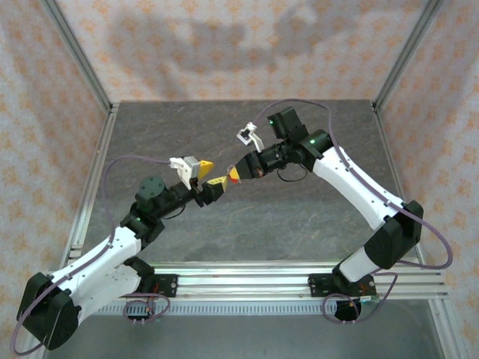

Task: Remove the keys from the keyring

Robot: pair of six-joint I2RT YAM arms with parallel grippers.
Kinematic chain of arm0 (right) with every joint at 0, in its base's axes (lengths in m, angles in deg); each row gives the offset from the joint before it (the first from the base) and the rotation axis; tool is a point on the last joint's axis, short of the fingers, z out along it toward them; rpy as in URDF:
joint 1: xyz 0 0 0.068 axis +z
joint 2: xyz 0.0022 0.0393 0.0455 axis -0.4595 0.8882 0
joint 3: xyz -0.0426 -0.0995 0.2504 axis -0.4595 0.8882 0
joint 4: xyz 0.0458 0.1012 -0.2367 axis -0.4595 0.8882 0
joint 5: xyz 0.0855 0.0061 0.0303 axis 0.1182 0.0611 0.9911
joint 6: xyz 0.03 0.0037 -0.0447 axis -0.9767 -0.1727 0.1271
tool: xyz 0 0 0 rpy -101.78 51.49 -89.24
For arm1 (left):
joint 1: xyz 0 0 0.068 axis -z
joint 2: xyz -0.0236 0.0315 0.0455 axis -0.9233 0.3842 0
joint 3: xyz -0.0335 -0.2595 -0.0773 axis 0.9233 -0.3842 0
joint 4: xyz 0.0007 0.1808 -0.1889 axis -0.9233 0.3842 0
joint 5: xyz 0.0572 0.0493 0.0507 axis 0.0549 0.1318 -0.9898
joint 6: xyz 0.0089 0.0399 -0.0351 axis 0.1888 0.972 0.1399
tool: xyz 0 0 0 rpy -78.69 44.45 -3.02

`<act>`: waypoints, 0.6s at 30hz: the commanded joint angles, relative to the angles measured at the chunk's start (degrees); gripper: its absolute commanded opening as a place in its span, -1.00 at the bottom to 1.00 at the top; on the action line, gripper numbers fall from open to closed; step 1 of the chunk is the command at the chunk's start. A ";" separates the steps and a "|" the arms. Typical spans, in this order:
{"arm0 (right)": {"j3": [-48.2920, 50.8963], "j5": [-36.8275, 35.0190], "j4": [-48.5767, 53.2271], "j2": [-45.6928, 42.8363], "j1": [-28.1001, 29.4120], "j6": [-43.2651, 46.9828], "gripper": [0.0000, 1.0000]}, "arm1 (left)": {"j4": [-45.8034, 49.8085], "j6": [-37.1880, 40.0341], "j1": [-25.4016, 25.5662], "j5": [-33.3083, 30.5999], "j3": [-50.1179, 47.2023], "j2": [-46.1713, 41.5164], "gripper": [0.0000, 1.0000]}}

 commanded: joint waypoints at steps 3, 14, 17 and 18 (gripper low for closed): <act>-2.48 3.90 -0.84 -0.88 -0.09 -0.75 -1.00 | -4.82 4.43 0.57 1.69 2.34 0.06 0.42; -2.19 5.65 -2.37 -1.18 -0.13 -1.75 -1.00 | -2.07 8.61 2.11 0.65 5.19 0.59 0.32; -2.49 5.81 -2.57 -1.44 -0.13 -1.96 -1.00 | -1.51 9.72 2.51 0.03 5.58 0.81 0.32; -2.50 5.77 -2.64 -1.44 -0.13 -2.01 -1.00 | -1.34 10.04 2.68 -0.19 5.61 0.85 0.32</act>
